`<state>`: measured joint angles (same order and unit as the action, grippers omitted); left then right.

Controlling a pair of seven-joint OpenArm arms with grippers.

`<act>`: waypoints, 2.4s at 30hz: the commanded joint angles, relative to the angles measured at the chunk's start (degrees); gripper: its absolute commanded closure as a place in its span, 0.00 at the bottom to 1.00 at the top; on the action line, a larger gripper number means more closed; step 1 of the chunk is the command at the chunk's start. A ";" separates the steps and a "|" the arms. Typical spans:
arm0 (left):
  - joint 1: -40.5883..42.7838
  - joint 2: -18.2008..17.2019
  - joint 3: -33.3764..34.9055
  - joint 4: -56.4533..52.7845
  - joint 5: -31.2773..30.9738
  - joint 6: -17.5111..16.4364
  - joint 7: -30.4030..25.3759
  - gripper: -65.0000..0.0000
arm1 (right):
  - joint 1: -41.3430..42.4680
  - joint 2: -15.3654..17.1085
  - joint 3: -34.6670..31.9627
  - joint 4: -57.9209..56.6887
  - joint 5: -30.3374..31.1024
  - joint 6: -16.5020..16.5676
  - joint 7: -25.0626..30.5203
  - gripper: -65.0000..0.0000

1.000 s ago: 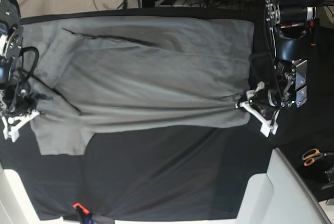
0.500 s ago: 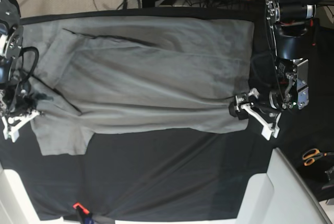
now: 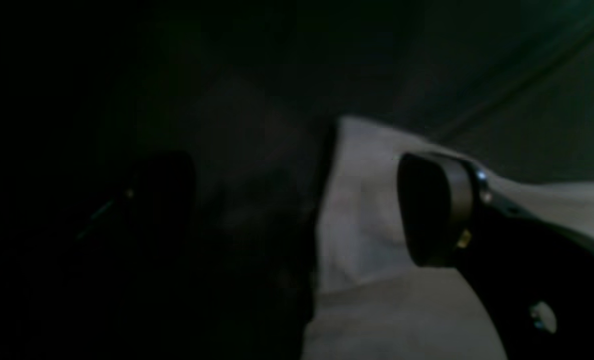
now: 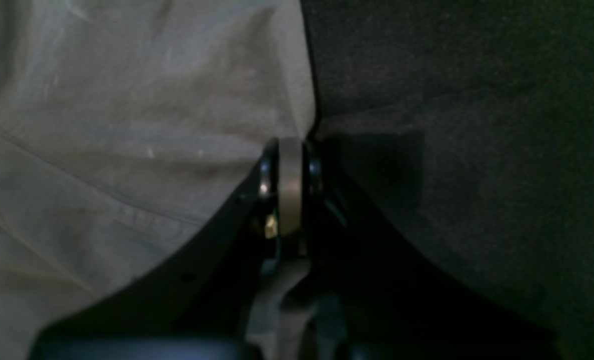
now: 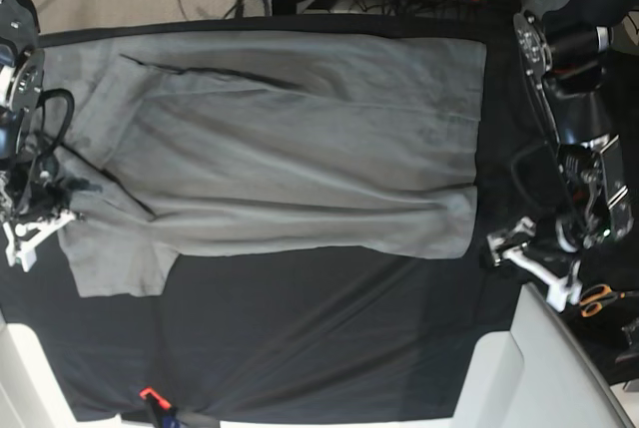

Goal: Fold the T-shirt properly
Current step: 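Pull the grasped side edge inward with the left gripper, then hold both side edges and fold the shirt's lower part over with both grippers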

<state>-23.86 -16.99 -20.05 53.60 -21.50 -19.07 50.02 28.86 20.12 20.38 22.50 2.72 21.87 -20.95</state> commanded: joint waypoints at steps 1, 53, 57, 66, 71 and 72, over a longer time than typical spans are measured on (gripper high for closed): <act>-2.47 -0.28 0.41 -1.25 -0.35 -0.05 -0.74 0.04 | 1.42 1.02 0.06 0.84 0.22 -0.02 0.42 1.00; -14.69 4.64 11.75 -36.68 0.09 0.21 -32.92 1.00 | 0.63 1.11 -0.03 0.84 0.22 -0.02 0.60 1.00; -15.04 3.68 11.75 -36.42 0.09 0.04 -32.74 1.00 | 0.90 1.02 0.06 0.93 0.22 0.07 0.69 1.00; -14.43 1.13 11.75 -24.29 0.09 0.04 -26.24 1.00 | 0.19 -1.17 0.06 11.48 0.22 0.07 0.60 1.00; -14.43 1.04 11.75 -23.58 0.09 -0.05 -25.36 1.00 | 0.19 -1.79 0.06 13.94 0.22 0.07 0.60 1.00; -14.43 1.13 11.75 -23.58 0.09 -0.05 -25.36 1.00 | 0.37 -1.79 0.06 13.94 0.22 0.07 0.69 1.00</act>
<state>-36.25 -15.20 -8.21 28.99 -21.02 -19.44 26.24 27.62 17.19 20.34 35.27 2.72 22.31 -21.39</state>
